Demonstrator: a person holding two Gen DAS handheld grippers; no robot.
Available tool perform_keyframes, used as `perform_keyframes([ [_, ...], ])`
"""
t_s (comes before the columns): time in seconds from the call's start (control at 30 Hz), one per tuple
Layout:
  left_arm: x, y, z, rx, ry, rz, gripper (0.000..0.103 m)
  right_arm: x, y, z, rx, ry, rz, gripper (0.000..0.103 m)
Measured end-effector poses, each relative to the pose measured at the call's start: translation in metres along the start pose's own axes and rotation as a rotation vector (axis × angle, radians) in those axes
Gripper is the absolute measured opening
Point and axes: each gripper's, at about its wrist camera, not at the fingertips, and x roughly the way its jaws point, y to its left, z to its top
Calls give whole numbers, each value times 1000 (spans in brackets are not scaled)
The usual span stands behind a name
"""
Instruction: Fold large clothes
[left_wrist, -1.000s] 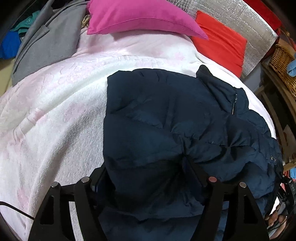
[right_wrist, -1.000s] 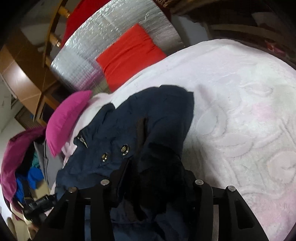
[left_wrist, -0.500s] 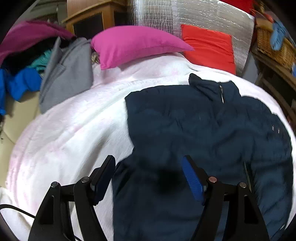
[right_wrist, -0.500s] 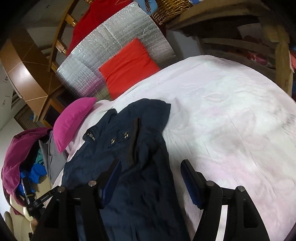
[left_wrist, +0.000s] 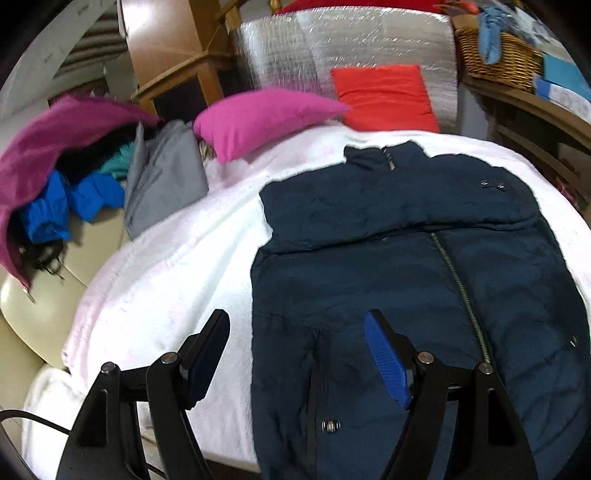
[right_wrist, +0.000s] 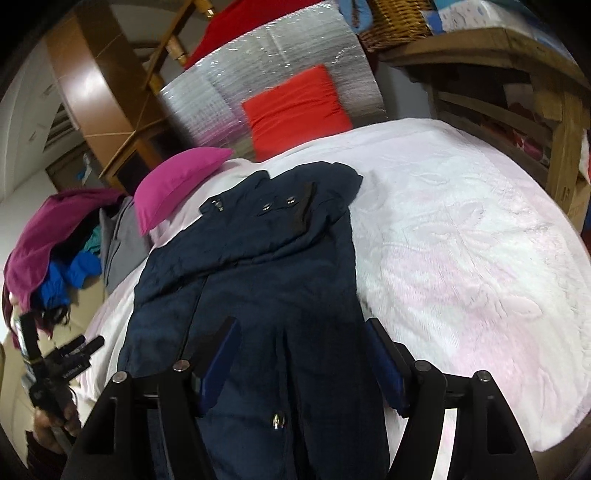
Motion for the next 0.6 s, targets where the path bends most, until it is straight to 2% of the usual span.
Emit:
perform_keyframes([
  [0.3,-62,-6,-2,37,-103,26,76,-31,2,-20,-22,-20,22,77],
  [0.6,-96,-9,-7,50,-151,34,76,-63,-9,-32,19,-51,45,78],
])
